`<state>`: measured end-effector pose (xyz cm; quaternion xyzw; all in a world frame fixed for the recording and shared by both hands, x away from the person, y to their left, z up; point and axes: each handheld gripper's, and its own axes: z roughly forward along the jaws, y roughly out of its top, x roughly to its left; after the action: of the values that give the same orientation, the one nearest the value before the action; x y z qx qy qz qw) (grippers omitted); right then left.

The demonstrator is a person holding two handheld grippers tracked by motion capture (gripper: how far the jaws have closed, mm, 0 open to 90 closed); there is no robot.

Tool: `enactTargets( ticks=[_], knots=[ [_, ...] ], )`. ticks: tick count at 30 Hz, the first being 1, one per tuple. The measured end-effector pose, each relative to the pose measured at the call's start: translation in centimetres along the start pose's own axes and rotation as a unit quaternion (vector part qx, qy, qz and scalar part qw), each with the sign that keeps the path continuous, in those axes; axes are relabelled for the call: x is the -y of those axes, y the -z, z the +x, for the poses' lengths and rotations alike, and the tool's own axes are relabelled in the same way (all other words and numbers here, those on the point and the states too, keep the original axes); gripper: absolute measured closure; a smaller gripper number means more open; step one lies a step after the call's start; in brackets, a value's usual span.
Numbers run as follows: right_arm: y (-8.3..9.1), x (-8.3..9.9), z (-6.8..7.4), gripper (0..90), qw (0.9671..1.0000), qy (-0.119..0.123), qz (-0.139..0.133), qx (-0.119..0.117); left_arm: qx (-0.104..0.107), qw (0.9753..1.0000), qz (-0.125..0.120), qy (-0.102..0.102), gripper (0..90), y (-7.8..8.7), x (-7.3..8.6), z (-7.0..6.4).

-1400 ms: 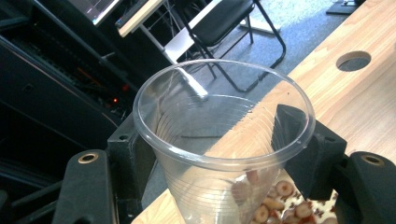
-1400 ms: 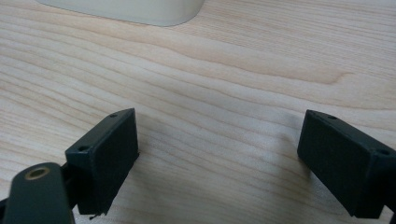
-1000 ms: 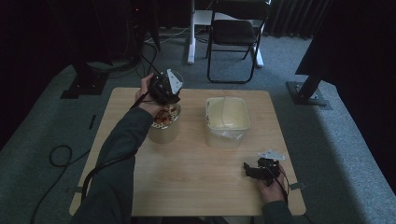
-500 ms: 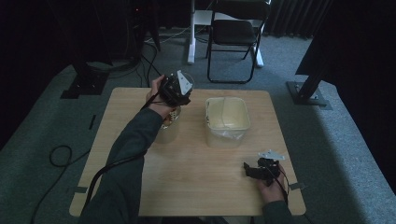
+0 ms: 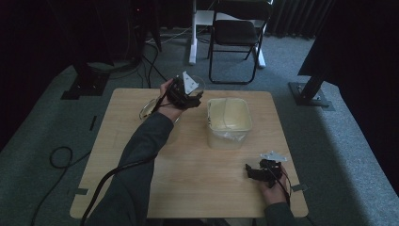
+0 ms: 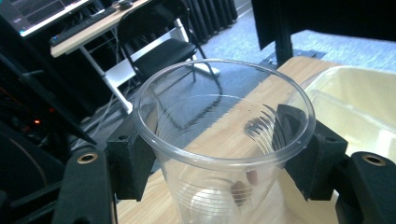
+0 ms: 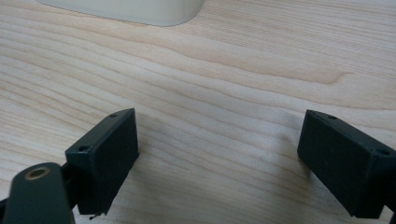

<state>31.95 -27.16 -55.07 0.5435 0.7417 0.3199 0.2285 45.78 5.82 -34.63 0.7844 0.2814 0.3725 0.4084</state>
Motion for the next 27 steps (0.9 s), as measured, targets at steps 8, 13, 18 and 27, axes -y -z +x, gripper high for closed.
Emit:
enactTargets(
  ticks=[8, 13, 18, 27],
  knots=[
    [0.0, 0.0, 0.0, 11.9, 1.0000, 0.000, 0.000, 0.000, 0.023, 0.9992, -0.011, 0.030, 32.4, -0.3, -0.5, -0.7],
    [0.0, 0.0, 0.0, 11.9, 1.0000, 0.001, 0.000, 0.000, 0.034, 0.9985, -0.019, 0.037, 32.2, -0.6, -1.2, -1.4],
    [0.0, 0.0, 0.0, 11.9, 1.0000, 0.001, -0.001, 0.000, 0.046, 0.9980, -0.023, 0.037, 31.8, -1.1, -2.0, -2.5],
    [0.0, 0.0, 0.0, 11.9, 1.0000, 0.001, -0.001, 0.000, 0.075, 0.9955, -0.030, 0.048, 31.5, -1.9, -2.6, -4.1]
  ],
)
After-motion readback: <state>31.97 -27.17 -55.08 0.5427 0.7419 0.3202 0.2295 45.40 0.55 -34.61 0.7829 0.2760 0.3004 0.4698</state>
